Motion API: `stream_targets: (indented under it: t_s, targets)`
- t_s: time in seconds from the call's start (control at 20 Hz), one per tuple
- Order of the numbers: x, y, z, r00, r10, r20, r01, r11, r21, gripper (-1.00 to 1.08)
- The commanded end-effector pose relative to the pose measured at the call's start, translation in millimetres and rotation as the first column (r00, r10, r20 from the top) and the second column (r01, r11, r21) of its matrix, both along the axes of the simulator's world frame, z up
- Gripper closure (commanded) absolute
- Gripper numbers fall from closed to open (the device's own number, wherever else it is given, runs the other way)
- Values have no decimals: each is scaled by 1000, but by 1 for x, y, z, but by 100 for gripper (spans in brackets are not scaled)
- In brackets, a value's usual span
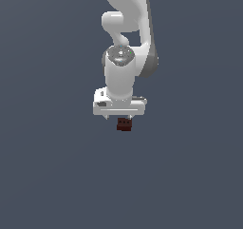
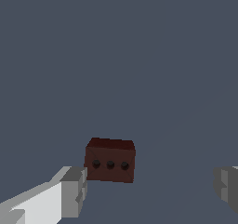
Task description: Pick up the object and move it to a goal position.
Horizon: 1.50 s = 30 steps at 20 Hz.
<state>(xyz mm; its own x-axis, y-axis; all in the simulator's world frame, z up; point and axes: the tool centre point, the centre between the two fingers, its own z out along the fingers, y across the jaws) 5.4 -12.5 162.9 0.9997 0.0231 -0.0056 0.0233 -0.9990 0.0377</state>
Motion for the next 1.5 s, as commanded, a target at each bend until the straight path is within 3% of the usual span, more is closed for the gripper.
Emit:
stream_targets:
  t_s: [0.0, 0.45, 0.85, 1.45]
  targets:
    - [0, 0, 0, 1000, 0, 0, 0, 1000, 0, -92]
    - [13, -15, 14, 999, 9, 39, -9, 1000, -2, -92]
    - [13, -15, 13, 999, 25, 38, -25, 1000, -3, -92]
    - [6, -12, -2, 978, 206, 22, -206, 979, -9, -92]
